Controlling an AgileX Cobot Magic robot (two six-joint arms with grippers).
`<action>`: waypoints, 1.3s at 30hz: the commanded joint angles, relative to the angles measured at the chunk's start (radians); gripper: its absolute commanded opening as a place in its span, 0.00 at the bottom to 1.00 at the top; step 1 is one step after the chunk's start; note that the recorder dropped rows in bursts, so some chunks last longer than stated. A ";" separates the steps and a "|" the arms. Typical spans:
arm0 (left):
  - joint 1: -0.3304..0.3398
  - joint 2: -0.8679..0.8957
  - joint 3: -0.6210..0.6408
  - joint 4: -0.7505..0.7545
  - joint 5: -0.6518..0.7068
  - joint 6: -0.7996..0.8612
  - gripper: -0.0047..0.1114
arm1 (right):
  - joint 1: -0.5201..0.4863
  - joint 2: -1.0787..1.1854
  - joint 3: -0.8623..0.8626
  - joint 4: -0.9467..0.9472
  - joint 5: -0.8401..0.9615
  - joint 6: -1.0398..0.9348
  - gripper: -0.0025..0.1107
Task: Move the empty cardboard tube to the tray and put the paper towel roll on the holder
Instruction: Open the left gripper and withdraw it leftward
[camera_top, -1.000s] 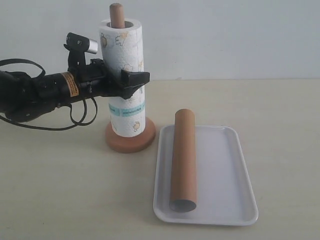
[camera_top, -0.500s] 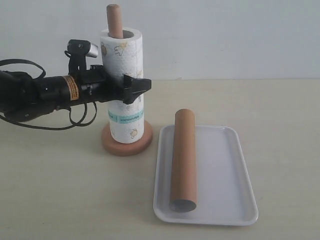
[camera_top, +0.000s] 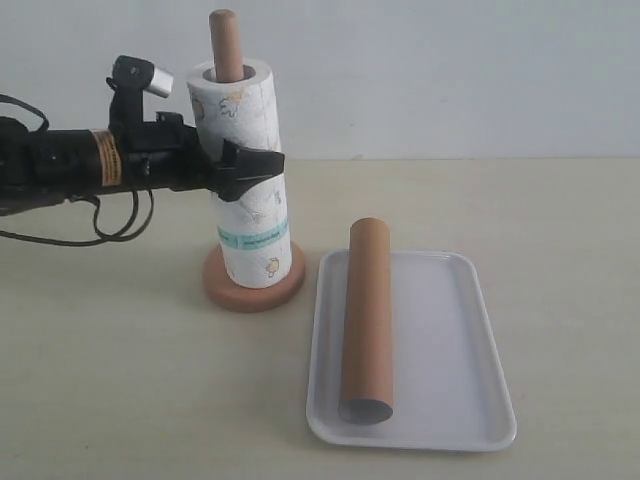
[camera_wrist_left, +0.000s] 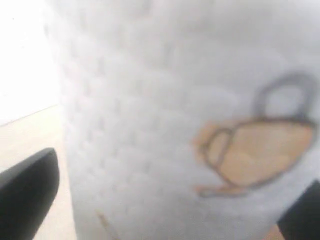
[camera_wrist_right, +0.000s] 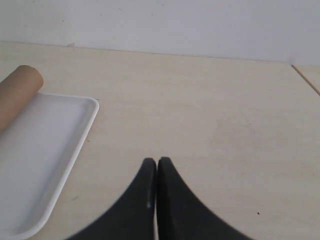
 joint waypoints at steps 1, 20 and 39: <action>0.037 -0.043 0.005 0.145 -0.057 -0.074 0.91 | -0.007 -0.002 -0.001 0.002 -0.002 -0.001 0.02; 0.265 -0.064 0.005 0.564 -0.387 -0.376 0.91 | -0.007 -0.002 -0.001 0.002 -0.002 -0.001 0.02; 0.484 -0.080 0.137 0.610 -0.450 -0.602 0.23 | -0.007 -0.002 -0.001 0.002 -0.002 -0.001 0.02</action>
